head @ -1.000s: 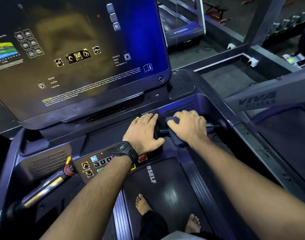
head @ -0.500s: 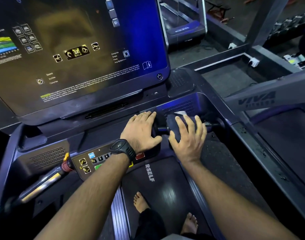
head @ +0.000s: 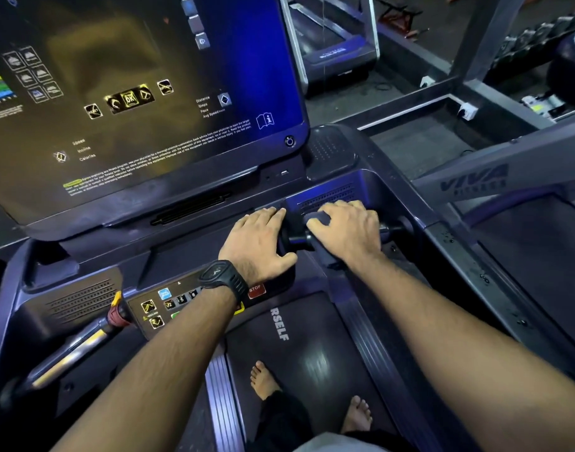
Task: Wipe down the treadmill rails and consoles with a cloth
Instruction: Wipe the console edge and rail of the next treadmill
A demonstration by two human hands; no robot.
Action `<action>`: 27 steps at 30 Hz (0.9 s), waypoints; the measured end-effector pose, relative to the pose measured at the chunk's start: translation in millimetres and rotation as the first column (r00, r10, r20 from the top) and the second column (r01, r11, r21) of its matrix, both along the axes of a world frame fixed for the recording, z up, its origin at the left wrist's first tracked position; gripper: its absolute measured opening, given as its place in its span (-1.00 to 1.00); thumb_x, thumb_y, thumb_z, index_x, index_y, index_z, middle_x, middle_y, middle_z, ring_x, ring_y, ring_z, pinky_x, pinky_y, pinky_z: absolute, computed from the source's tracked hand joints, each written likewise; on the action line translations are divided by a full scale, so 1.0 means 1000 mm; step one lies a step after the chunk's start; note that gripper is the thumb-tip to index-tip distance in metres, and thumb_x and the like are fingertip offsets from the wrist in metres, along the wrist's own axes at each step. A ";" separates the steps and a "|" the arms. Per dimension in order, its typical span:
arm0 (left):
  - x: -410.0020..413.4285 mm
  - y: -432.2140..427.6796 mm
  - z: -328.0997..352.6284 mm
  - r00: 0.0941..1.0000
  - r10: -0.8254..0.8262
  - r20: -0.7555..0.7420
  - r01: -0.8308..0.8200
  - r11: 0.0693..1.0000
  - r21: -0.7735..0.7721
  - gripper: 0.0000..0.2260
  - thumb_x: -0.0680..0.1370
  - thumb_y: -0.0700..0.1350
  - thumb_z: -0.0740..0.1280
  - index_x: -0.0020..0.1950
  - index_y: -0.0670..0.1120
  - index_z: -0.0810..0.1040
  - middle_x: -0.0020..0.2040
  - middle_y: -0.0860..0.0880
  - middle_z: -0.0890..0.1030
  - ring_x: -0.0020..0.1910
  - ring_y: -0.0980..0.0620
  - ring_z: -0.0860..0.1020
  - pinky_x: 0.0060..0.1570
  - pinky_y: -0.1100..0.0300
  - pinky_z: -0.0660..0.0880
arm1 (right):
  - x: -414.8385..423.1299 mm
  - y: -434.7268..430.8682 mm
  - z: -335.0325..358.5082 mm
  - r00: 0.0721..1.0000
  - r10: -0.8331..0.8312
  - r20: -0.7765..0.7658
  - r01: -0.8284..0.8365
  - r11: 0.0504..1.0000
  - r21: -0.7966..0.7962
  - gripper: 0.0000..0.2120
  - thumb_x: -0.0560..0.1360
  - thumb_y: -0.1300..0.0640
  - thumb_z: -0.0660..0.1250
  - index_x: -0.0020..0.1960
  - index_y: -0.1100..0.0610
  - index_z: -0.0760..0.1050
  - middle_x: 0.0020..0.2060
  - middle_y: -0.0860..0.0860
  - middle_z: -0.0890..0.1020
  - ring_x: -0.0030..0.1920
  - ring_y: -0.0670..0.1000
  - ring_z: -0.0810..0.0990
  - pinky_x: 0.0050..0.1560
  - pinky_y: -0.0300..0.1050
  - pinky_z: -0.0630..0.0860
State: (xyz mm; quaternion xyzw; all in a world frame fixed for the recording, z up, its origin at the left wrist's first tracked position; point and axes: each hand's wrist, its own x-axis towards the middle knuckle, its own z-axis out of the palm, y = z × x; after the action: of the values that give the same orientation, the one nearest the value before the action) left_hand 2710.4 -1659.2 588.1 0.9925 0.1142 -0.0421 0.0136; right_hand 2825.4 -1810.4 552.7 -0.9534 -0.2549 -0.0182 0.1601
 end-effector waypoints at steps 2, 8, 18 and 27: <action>-0.001 -0.002 -0.001 1.000 0.007 -0.001 -0.007 1.000 -0.004 -0.14 0.33 0.28 0.13 0.59 -0.06 0.20 0.56 -0.09 0.29 0.54 -0.07 0.24 0.52 -0.02 0.15 | -0.009 -0.008 -0.006 1.000 -0.024 0.006 0.024 0.999 0.026 -0.54 0.46 -0.24 0.07 0.04 -0.05 0.65 -0.01 -0.05 0.67 0.12 0.12 0.54 0.10 0.09 0.44; 0.000 -0.003 0.004 1.000 0.011 -0.014 -0.011 1.000 -0.014 -0.14 0.34 0.29 0.14 0.59 -0.06 0.20 0.57 -0.08 0.28 0.54 -0.07 0.23 0.53 -0.01 0.13 | 0.016 0.001 0.018 0.973 -0.024 -0.230 0.001 0.995 -0.101 -0.53 0.46 -0.29 0.12 0.06 -0.06 0.66 0.05 0.03 0.69 0.14 0.18 0.58 0.09 0.04 0.47; 0.001 -0.002 0.004 1.000 0.003 -0.015 -0.003 1.000 -0.012 -0.14 0.33 0.30 0.14 0.59 -0.06 0.20 0.55 -0.08 0.30 0.53 -0.08 0.25 0.51 -0.02 0.17 | 0.028 -0.003 0.025 0.929 -0.009 -0.370 -0.050 0.988 -0.148 -0.51 0.46 -0.31 0.10 0.08 -0.06 0.64 0.10 0.04 0.67 0.19 0.16 0.56 0.18 0.08 0.48; 0.002 -0.002 0.004 1.000 0.013 -0.007 -0.013 0.999 -0.036 -0.16 0.35 0.28 0.15 0.59 -0.05 0.20 0.56 -0.08 0.28 0.53 -0.08 0.24 0.51 0.01 0.17 | 0.028 -0.003 0.024 0.944 -0.026 -0.330 -0.028 0.987 -0.159 -0.45 0.42 -0.33 0.07 0.08 -0.04 0.66 0.08 0.04 0.68 0.15 0.16 0.58 0.08 0.04 0.46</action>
State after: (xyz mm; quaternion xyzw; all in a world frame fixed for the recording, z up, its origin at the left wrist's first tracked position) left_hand 2712.4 -1661.5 592.5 0.9911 0.1201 -0.0474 0.0315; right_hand 2853.3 -1813.2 576.9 -0.9526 -0.2256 0.1628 0.1228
